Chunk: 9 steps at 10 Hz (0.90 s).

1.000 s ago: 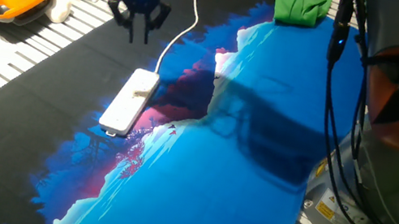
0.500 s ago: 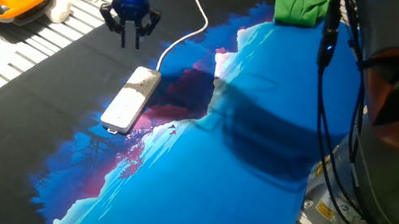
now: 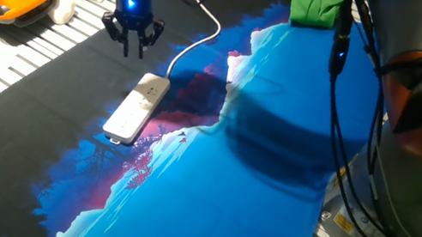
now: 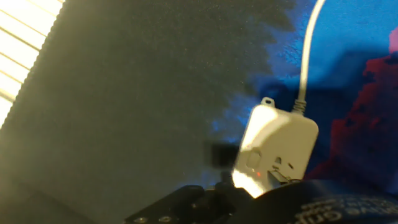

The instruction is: Turn off the power strip by pressing the button

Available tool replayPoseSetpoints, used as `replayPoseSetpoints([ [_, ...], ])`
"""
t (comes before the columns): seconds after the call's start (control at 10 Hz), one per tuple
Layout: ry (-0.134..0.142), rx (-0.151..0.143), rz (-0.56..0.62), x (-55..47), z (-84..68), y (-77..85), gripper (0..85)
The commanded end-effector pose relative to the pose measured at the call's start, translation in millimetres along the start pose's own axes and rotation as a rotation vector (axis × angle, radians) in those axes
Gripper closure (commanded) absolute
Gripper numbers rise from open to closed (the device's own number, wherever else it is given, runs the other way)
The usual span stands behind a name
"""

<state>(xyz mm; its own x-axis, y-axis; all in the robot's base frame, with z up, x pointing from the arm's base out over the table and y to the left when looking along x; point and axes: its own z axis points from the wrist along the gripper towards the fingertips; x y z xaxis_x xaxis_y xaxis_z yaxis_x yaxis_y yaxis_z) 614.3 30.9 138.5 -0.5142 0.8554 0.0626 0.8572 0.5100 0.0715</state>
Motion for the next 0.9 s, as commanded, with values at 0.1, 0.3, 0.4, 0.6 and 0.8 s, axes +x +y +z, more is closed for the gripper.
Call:
replayPoseSetpoints([
  [0.1,-0.021,0.013,0.008,1.7,14.4,1.7,34.0],
  [0.3,-0.034,0.007,0.026,3.8,32.5,3.2,34.0],
  [0.4,-0.032,-0.007,0.034,4.4,41.6,4.2,34.0],
  [0.6,-0.046,-0.007,0.05,7.6,55.7,5.8,34.0],
  [0.8,-0.062,0.002,0.062,10.5,63.9,7.0,34.0],
])
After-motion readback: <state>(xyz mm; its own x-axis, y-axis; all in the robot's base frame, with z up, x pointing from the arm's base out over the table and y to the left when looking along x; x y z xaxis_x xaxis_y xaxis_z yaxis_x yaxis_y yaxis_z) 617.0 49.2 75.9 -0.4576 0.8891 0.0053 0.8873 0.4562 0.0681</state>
